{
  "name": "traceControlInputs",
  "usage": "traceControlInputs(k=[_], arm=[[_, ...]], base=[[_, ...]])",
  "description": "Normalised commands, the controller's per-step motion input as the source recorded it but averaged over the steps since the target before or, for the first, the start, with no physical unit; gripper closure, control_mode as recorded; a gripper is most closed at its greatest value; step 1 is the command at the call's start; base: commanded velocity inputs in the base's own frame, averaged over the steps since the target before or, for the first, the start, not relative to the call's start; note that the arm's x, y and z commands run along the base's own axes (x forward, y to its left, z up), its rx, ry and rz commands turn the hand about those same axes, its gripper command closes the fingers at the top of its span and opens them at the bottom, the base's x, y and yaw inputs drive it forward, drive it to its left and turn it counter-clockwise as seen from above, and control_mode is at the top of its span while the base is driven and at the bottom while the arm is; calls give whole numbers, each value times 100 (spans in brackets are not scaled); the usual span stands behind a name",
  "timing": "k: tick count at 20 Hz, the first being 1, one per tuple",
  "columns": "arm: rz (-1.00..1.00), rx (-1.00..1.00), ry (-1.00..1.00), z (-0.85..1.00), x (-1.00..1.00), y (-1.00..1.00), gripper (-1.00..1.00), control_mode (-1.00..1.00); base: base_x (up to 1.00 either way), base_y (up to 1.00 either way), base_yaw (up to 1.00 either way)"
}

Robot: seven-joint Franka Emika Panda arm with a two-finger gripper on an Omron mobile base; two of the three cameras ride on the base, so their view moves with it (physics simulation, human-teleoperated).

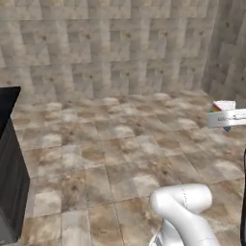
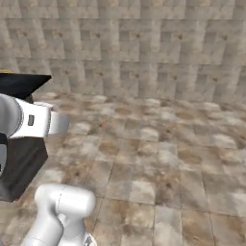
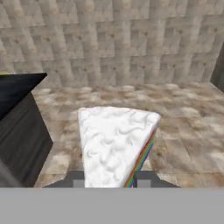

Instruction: Take the cake and donut from the fridge and place them on the empty tray on the dining counter.

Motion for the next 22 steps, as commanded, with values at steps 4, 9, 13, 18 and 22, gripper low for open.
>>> traceControlInputs(k=[4, 9, 13, 18, 22], arm=[[0, 0, 0, 0, 0, 0, 100, 100], [0, 0, 0, 0, 0, 0, 100, 100], [0, 0, 0, 0, 0, 0, 100, 100], [0, 0, 0, 0, 0, 0, 100, 100], [0, 0, 0, 0, 0, 0, 100, 100]], base=[[0, 0, 100], [0, 26, 99], [53, 86, 58], [100, 100, 22], [100, 100, 17]])
